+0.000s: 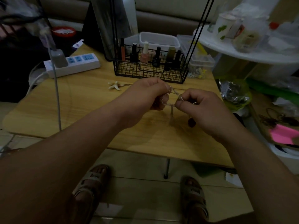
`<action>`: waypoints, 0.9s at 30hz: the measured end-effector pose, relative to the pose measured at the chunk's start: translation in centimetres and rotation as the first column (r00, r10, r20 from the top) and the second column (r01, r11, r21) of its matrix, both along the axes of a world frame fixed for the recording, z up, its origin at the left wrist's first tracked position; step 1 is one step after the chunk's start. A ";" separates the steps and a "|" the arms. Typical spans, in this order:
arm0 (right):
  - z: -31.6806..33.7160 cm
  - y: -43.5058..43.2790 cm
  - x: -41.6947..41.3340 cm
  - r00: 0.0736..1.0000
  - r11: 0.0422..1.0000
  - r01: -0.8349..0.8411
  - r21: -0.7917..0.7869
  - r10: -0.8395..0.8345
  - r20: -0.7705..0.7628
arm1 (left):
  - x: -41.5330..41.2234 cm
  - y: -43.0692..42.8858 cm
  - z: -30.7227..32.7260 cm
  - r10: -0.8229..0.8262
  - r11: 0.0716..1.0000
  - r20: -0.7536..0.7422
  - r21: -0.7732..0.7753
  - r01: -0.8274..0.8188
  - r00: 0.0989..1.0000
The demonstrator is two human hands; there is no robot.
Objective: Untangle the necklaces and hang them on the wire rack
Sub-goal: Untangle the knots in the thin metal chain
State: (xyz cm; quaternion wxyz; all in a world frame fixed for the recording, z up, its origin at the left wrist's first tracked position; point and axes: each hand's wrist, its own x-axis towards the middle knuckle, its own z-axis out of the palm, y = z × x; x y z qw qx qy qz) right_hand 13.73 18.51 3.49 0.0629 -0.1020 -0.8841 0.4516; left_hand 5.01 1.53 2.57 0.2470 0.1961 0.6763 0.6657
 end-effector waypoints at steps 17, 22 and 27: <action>-0.7 0.3 -0.6 0.999 0.939 -0.018 0.342 0.003 0.046 | -0.4 -1.2 0.7 -0.152 0.988 -0.090 -0.022 0.151 0.984; -0.2 0.3 -0.2 0.998 0.966 -0.047 0.255 0.034 0.057 | -0.9 -1.3 0.7 -0.046 0.990 -0.196 -0.139 0.019 0.980; 0.5 1.0 0.1 0.999 0.985 0.025 0.173 -0.029 0.022 | -0.9 -1.5 1.0 -0.040 0.992 -0.190 -0.127 0.016 0.981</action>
